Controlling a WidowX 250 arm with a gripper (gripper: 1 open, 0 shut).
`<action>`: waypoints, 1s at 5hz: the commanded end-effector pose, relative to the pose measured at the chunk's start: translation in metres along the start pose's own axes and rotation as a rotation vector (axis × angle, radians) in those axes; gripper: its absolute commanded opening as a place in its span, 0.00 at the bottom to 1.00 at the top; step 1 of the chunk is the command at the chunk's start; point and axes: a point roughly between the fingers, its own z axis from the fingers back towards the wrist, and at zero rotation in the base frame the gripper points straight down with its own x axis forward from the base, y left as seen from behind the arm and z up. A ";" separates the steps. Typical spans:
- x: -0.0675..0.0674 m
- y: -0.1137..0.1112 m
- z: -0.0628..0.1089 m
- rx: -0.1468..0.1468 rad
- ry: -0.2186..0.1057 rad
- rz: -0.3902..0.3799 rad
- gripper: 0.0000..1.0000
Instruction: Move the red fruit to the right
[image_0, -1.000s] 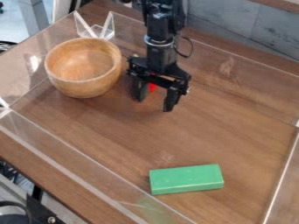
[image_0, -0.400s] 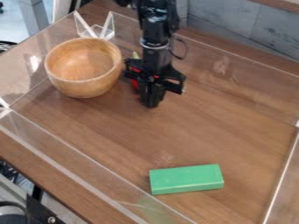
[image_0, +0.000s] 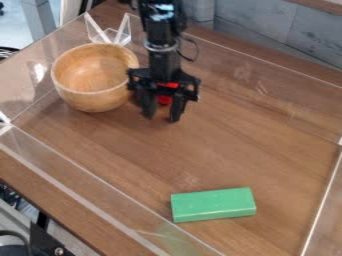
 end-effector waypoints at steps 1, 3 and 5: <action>0.014 0.002 0.038 -0.020 -0.107 0.029 0.00; 0.018 -0.006 0.050 -0.034 -0.136 0.062 1.00; 0.008 -0.019 0.042 -0.026 -0.148 0.079 1.00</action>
